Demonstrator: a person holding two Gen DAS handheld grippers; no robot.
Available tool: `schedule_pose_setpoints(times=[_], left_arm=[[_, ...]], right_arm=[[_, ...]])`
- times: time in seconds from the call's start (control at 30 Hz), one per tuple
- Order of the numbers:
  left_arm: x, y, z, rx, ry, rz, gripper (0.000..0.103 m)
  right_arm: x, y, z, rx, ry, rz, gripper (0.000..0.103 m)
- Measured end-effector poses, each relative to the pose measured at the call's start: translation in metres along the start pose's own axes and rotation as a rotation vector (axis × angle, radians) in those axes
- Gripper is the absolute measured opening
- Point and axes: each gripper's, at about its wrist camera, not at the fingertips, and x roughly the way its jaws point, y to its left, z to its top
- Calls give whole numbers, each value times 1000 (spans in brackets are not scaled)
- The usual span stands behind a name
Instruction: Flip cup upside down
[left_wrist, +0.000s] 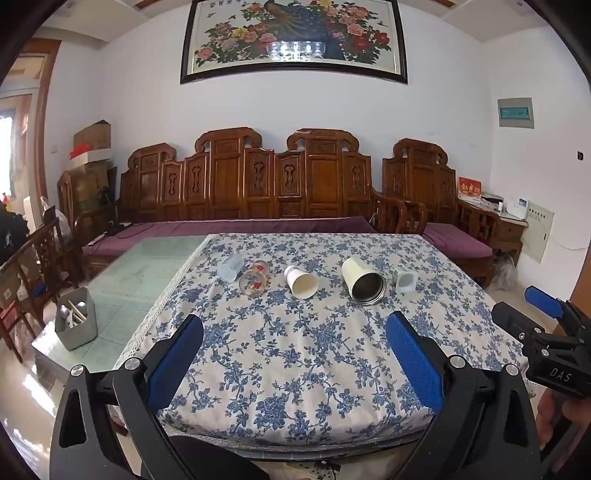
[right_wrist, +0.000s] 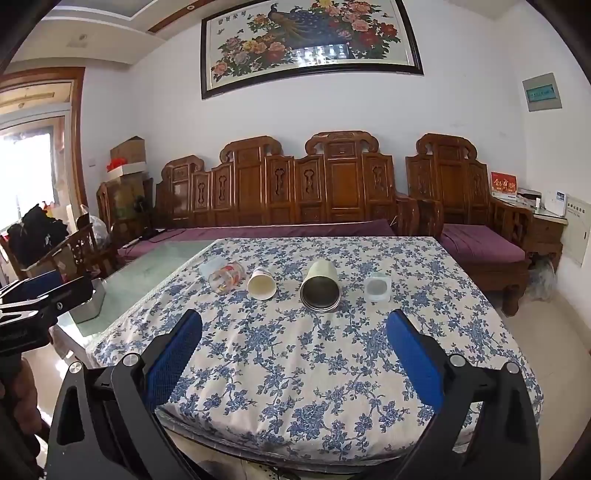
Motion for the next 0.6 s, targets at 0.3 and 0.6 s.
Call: schedule_pose_setpoints(times=[0.3, 0.6], left_arm=[[-1, 0, 1, -3, -2, -2, 95], [-3, -2, 6, -3, -2, -6, 95]], right_arm=[[-2, 0, 0, 0, -3, 0, 100], [-5, -1, 4, 1, -6, 2, 100]])
